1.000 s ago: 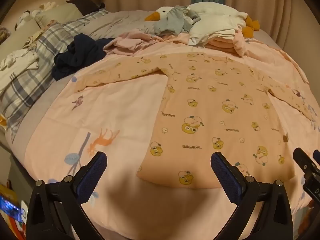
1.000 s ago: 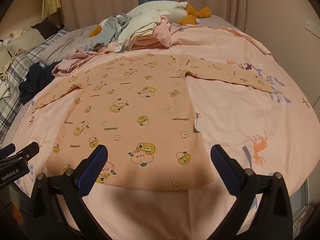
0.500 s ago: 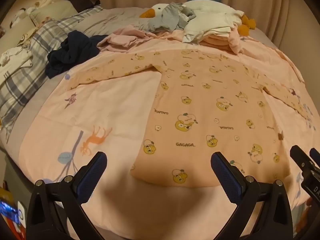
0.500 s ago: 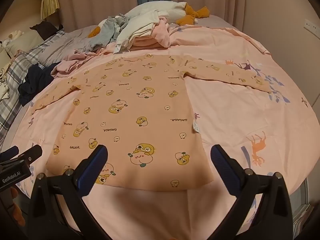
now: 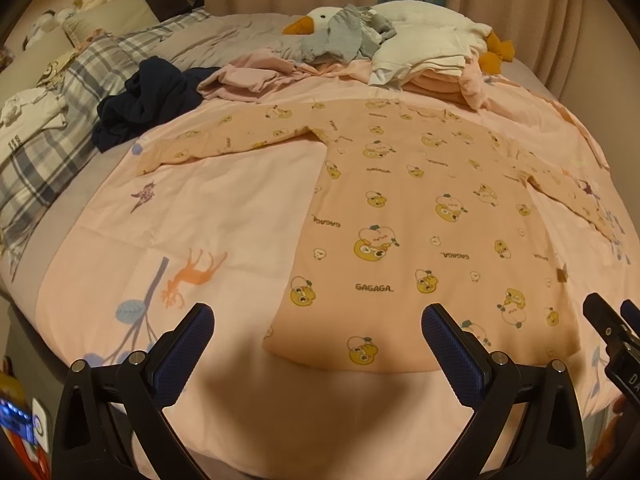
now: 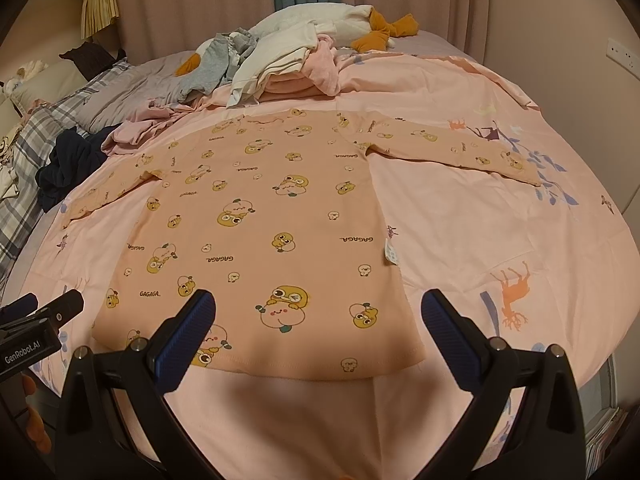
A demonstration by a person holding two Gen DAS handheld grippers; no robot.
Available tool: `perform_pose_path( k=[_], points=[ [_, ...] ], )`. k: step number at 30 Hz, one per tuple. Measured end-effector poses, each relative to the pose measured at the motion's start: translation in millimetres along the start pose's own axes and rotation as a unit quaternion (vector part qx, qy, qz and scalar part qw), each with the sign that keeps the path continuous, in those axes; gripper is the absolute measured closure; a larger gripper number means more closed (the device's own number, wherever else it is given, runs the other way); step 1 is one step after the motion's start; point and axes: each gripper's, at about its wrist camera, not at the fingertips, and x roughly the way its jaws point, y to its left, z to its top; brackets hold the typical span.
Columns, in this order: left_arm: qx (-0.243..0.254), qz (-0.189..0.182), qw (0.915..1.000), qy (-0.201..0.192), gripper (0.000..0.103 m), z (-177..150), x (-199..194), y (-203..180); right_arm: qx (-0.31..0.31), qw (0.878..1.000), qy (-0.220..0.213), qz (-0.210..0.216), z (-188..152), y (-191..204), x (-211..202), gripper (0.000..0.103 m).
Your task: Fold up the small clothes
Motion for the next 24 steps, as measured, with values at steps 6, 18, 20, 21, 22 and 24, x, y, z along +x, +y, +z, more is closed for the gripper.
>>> perform_pose_path(
  k=[6,18,20,21,22,24],
  points=[
    [-0.001,-0.001,1.0000,-0.001,0.000,-0.5,0.2,-0.4,-0.001,1.000,0.000,-0.001,-0.1,-0.1,-1.9,0.000],
    [0.011,0.013,0.9999,0.001,0.000,-0.9,0.3,-5.0,-0.001,1.000,0.000,-0.001,-0.7,-0.7,-2.6,0.000],
    [0.016,0.014,0.9998,-0.003,0.000,-1.5,0.0,-6.4,-0.001,1.000,-0.001,-0.002,-0.8,-1.0,-3.2,0.000],
    [0.017,0.010,0.9998,-0.003,0.000,-1.8,-0.4,-6.4,-0.001,1.000,-0.001,-0.002,-0.8,-1.3,-3.0,0.000],
    [0.017,0.006,0.9998,-0.003,0.000,-1.7,-0.5,-6.0,0.001,1.000,0.000,-0.002,-1.2,-2.0,-2.6,0.000],
    [0.016,0.004,0.9999,-0.002,0.000,-0.7,-0.4,-5.5,0.002,1.000,0.000,-0.003,-1.5,-2.5,-2.4,0.000]
  ],
)
